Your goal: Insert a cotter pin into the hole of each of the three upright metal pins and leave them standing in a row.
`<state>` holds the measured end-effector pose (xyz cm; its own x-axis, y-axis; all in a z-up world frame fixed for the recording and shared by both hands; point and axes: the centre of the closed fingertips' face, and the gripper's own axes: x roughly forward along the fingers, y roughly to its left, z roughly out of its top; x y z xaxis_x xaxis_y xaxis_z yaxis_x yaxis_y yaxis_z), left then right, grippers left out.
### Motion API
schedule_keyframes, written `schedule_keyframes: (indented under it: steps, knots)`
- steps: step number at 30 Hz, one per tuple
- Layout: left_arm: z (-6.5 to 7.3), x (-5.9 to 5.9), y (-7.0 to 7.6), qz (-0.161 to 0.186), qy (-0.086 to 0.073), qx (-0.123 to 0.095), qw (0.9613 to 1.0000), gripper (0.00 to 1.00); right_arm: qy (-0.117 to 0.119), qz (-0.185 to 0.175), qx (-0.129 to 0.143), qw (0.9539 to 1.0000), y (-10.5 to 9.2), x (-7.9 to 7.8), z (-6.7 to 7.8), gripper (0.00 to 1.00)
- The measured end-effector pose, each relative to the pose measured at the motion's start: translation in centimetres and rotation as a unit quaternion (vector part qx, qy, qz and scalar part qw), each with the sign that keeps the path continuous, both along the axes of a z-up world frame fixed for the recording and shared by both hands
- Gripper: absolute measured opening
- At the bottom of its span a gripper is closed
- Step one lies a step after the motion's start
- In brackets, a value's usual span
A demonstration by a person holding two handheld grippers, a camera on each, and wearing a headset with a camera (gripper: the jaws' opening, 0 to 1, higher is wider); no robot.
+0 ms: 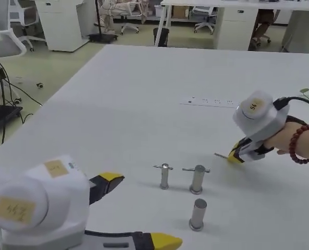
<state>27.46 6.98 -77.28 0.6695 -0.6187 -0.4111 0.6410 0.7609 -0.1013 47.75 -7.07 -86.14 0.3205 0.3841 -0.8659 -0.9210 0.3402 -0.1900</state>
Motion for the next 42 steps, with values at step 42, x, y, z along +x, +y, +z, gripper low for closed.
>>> schedule_keyframes:
  steps: [42]
  knots:
    - [2.7, 1.6, -3.1, -0.038, 0.025, -0.055, 0.9975, 0.53, -0.137, 0.114, 0.097, 0.9792, 4.4, -12.7, 9.3, 0.02]
